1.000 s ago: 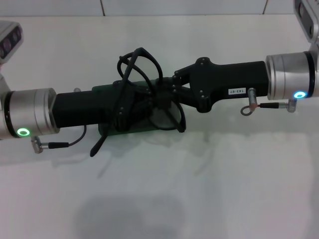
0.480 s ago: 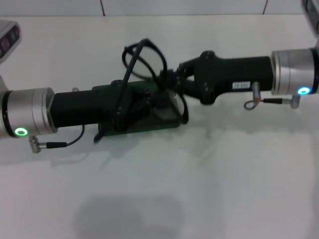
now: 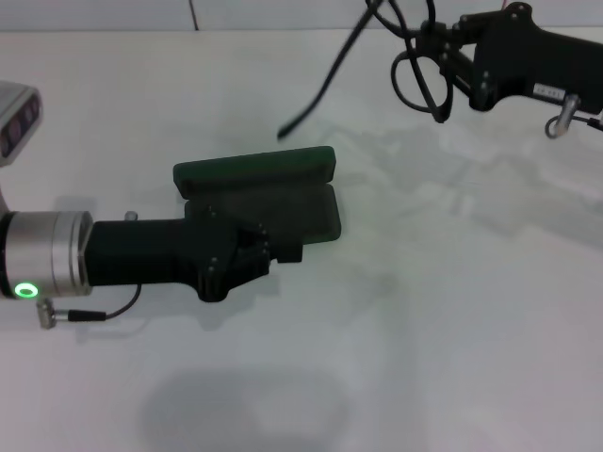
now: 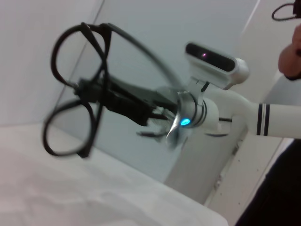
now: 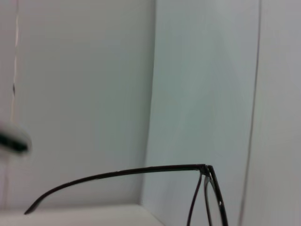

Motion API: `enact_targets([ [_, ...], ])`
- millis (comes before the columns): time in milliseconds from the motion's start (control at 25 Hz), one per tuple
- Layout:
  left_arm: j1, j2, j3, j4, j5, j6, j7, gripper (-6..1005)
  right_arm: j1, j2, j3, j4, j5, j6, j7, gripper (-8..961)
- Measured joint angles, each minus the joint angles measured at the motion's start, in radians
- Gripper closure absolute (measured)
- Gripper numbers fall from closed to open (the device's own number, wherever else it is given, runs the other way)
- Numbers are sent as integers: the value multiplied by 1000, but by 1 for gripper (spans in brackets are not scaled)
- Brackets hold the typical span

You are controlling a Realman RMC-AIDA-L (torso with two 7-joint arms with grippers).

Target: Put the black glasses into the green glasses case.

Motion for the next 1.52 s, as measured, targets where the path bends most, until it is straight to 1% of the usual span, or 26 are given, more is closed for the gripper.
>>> enact_targets([
  [120,6,0,2,0,9,1,-1,972,-30,12,-19,-13,3,27,-213,900],
  [240,3,0,3,-1,10,2,-4,971,-29,13,-79,-17,6,29,-317,900],
  [400,-4,-3,3,-2,11,2,-6,970,-30,14,-154,-30,22,35,-428,901],
  [600,-4,-4,3,-3,12,3,-6,969,-33,14,-297,-30,145,76,-521,901],
  [680,-4,-4,3,-3,12,3,-6,968,-31,14,-334,-30,173,84,-535,901],
  [1000,-8,-6,3,0,7,3,-6,966,-11,15,-422,-36,210,80,-488,901],
  [1240,-19,-10,2,-1,7,1,-6,964,15,10,-467,-46,200,66,-346,901],
  [1520,-30,-10,1,-2,7,0,-6,962,50,7,-475,-49,130,27,-190,901],
])
